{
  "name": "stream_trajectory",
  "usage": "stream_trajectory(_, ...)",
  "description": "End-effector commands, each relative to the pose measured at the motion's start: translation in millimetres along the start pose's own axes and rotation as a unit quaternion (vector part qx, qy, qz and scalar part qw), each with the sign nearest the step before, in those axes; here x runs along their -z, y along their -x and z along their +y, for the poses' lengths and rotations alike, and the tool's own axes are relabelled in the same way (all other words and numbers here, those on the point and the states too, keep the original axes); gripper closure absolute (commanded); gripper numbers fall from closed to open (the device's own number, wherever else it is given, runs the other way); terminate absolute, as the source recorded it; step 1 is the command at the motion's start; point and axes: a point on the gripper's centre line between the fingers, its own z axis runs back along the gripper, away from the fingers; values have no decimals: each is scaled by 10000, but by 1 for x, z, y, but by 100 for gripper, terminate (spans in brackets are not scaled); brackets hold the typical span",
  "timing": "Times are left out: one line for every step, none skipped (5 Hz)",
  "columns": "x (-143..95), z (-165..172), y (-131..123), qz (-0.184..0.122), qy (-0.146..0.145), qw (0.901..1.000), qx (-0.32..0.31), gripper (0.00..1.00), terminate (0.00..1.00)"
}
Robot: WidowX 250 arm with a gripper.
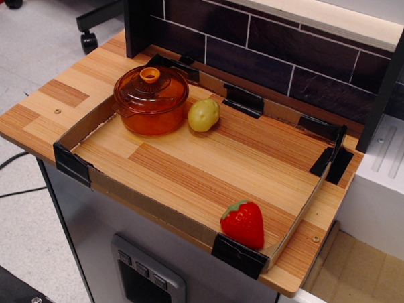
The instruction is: Take lid off pot
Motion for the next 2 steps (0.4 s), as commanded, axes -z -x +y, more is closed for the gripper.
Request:
stream_trajectory(0,0,0,0,0,10000,0,0,0)
stream_trajectory(25,1,8,43,50,9989,466,0,0)
